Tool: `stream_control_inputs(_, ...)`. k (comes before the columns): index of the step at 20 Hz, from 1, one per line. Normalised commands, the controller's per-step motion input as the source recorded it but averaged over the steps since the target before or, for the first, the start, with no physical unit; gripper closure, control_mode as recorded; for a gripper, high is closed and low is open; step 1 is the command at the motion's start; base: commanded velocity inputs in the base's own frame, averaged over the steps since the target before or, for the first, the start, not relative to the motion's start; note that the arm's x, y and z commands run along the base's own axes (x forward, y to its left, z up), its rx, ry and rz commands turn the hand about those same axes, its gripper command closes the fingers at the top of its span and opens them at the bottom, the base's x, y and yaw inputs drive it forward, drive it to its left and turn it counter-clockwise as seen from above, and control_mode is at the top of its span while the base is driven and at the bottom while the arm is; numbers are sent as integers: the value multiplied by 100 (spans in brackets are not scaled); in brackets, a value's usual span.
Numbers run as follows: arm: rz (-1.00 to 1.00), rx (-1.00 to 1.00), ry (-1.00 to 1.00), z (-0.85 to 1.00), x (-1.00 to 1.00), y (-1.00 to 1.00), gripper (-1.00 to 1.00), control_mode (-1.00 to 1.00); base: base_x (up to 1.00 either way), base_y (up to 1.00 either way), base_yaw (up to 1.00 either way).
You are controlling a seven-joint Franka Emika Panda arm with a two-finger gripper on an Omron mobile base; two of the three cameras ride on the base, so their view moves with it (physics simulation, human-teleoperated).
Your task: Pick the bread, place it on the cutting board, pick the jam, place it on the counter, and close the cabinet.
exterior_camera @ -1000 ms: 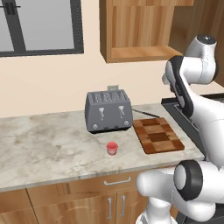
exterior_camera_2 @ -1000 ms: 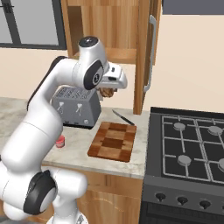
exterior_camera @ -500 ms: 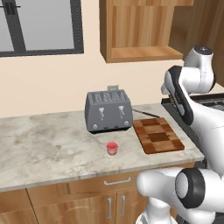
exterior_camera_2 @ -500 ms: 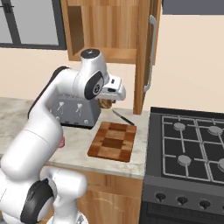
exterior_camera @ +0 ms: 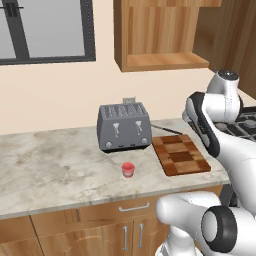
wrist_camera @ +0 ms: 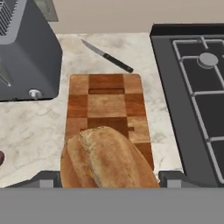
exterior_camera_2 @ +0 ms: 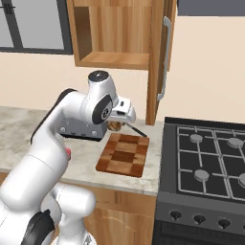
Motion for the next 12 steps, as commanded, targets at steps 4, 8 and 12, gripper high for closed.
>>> stream_control_inputs(4,0,0,0,-42,-1,1,100,-100,0,0,0)
stream_control_inputs(8,0,0,0,-36,0,0,100,-100,0,0,0)
stream_control_inputs(12,0,0,0,-32,0,0,100,-100,0,0,0)
